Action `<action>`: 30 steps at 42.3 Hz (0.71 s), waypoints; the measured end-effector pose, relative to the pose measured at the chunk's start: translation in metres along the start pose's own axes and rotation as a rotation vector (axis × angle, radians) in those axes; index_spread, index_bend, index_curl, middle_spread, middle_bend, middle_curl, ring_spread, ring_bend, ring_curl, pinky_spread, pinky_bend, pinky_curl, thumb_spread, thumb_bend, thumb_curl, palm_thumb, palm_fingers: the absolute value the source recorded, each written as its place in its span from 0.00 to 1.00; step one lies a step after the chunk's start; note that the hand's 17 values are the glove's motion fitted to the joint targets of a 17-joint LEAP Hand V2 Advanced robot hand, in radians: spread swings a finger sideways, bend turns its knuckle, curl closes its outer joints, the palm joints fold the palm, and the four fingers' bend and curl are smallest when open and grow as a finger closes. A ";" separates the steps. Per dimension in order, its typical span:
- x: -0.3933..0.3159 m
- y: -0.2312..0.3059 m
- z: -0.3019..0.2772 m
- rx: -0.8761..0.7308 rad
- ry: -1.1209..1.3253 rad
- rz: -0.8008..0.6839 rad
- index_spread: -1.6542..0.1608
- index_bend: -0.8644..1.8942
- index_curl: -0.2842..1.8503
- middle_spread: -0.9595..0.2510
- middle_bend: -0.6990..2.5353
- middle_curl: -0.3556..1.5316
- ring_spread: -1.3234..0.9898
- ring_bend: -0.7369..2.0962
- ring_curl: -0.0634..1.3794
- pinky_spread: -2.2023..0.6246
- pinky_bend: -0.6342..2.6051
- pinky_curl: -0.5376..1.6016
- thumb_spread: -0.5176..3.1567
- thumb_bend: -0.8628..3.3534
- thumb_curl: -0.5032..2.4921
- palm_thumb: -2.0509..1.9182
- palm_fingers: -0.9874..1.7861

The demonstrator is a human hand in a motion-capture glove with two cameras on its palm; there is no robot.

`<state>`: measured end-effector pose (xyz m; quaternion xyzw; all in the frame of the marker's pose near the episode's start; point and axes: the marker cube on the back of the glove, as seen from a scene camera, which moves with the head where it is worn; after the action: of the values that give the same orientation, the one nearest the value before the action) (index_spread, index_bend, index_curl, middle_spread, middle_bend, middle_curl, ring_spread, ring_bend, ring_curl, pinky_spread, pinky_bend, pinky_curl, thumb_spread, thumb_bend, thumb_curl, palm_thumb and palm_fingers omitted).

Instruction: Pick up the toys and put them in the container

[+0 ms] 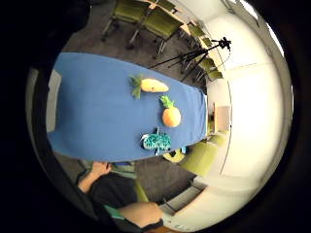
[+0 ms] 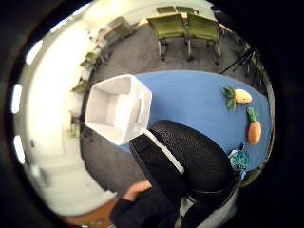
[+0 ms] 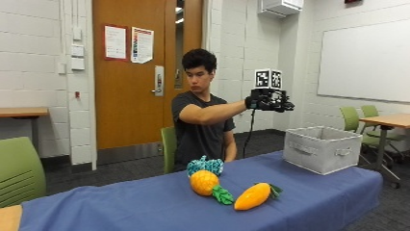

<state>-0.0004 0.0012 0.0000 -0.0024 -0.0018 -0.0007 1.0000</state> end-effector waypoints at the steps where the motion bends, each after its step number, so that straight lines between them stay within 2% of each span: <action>1: 0.000 0.001 0.000 -0.002 -0.002 -0.001 0.86 0.36 0.14 0.76 0.28 0.21 0.53 0.34 0.06 0.76 0.33 0.29 0.25 0.19 0.16 0.49 0.42; 7: -0.002 0.004 0.000 -0.002 -0.008 -0.001 0.83 0.36 0.17 0.75 0.28 0.24 0.49 0.34 0.09 0.75 0.35 0.33 0.35 0.19 0.17 0.49 0.40; 13: 0.001 0.004 0.003 -0.005 0.000 -0.005 0.82 0.37 0.19 0.74 0.29 0.27 0.47 0.35 0.11 0.74 0.36 0.35 0.41 0.19 0.17 0.49 0.39; 30: 0.024 0.028 0.008 -0.031 -0.011 -0.089 0.80 0.37 0.23 0.72 0.29 0.32 0.45 0.36 0.16 0.73 0.37 0.38 0.45 0.19 0.18 0.48 0.37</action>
<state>0.0238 0.0292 0.0081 -0.0180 -0.0073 -0.0452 0.9988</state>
